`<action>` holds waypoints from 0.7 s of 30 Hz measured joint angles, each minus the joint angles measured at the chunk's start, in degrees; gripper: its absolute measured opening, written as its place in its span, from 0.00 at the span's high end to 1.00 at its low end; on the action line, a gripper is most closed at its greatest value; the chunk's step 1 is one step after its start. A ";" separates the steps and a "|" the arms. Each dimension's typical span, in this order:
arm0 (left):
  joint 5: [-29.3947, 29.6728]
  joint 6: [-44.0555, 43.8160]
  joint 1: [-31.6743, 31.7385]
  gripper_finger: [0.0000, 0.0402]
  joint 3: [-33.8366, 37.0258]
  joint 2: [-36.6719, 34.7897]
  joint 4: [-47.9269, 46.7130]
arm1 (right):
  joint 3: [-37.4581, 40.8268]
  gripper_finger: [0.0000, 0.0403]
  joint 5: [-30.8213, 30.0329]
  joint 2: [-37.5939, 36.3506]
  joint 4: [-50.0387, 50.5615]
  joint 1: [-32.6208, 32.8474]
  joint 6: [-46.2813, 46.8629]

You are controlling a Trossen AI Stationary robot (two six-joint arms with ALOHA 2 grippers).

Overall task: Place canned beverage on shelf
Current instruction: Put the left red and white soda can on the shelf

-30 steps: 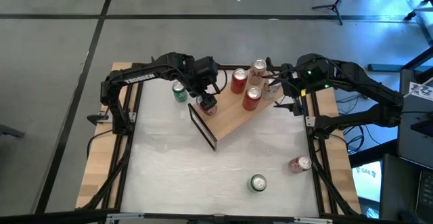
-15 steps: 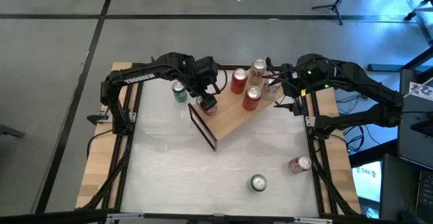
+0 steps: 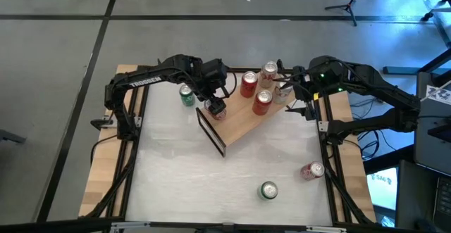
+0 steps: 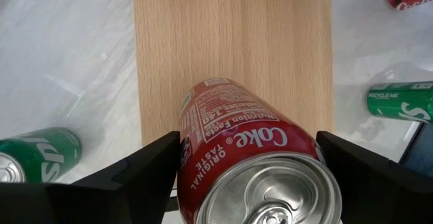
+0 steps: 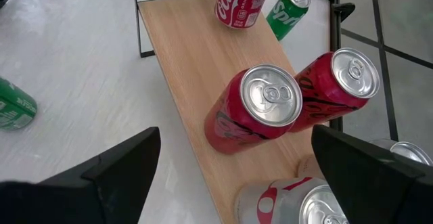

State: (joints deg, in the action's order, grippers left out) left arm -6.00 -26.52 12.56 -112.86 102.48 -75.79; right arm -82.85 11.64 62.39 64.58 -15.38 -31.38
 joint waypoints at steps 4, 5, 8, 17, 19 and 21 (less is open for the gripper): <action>0.00 -0.04 0.00 0.21 0.00 0.00 0.00 | 0.00 0.06 -0.02 0.00 -0.02 -0.02 0.02; 0.00 -0.05 0.00 0.21 0.00 0.00 0.00 | 0.00 0.06 0.00 0.00 -0.02 -0.02 0.00; -0.01 -0.23 0.02 0.17 0.00 0.00 0.03 | 0.00 0.06 0.00 0.02 0.00 0.00 0.02; -0.09 -0.31 0.02 0.11 0.00 0.00 0.13 | 0.00 0.06 0.00 0.02 0.02 -0.01 0.01; -0.52 -0.22 0.05 0.11 0.00 0.00 0.12 | 0.00 0.06 0.00 0.02 0.02 -0.02 0.00; -1.20 0.01 0.21 0.11 0.00 0.00 0.10 | 0.00 0.06 0.00 0.02 0.02 -0.01 0.01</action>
State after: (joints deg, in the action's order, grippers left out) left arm -7.20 -26.51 12.77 -112.86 102.48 -75.69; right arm -82.85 11.64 62.41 64.60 -15.39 -31.36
